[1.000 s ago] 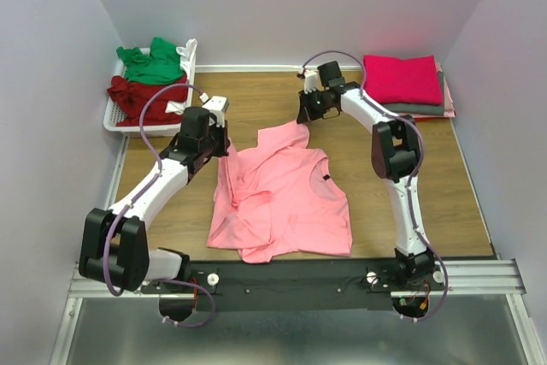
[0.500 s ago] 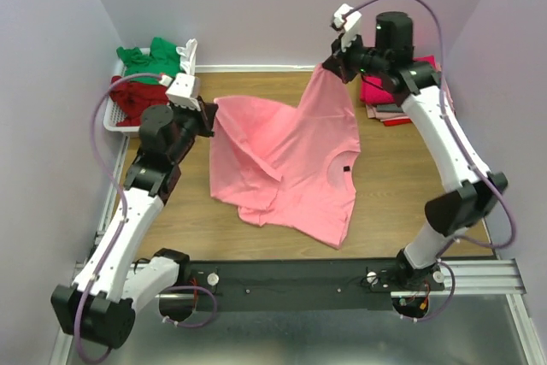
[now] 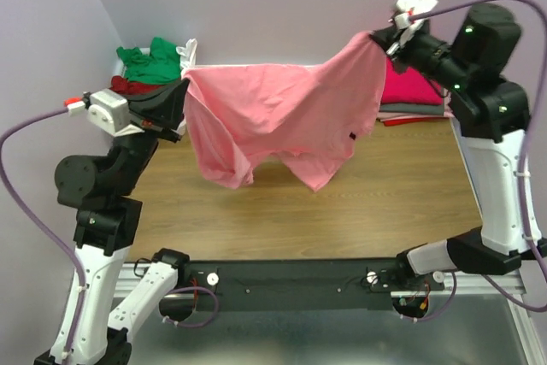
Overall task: Fold and stack the t-shirts
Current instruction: Flatten the tshirt out
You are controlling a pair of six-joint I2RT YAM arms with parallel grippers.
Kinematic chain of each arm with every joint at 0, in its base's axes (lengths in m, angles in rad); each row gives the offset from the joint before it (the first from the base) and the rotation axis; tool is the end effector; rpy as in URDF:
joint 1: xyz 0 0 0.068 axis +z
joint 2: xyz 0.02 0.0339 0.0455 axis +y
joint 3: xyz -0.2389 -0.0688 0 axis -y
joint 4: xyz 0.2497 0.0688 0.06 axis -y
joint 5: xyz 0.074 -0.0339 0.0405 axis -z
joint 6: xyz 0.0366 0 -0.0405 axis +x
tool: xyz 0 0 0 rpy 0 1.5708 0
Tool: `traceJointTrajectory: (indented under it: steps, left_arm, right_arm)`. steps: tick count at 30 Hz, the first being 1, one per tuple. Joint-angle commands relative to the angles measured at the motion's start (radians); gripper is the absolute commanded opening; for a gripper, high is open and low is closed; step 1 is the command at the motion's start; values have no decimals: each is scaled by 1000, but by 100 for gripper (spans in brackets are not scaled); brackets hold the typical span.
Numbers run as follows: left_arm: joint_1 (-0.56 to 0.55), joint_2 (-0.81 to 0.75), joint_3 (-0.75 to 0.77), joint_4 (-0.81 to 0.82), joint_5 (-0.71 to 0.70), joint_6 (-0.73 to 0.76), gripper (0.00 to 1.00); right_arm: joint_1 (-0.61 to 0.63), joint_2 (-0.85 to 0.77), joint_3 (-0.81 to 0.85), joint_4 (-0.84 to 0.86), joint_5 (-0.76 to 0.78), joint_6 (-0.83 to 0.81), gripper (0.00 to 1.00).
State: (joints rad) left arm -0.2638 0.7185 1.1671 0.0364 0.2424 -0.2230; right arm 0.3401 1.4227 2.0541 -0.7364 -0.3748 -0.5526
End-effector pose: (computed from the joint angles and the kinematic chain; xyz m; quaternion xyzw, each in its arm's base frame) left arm 0.1290 -0.0440 0.4842 0.1140 0.5106 -0.2655 0.8098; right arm 0.2391 0.0988 0.5343 -0.4277 0.6049 0.0680 0.6683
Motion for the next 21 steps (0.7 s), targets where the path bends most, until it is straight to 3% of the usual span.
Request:
traceJointTrajectory:
  steps: [1, 9, 15, 21]
  left_arm:
    - [3, -45, 60, 59, 86, -39, 0]
    - [5, -105, 155, 89, 132, -59, 0]
    - [5, -129, 167, 94, 126, -67, 0]
    - [5, -157, -37, 109, -1, -78, 0]
  right_arm:
    - [-4, -71, 165, -44, 53, -38, 0]
    - [-9, -126, 403, -5, 116, -15, 0]
    - [-29, -148, 402, 12, 148, -18, 0]
    - [-30, -105, 316, 35, 240, -36, 0]
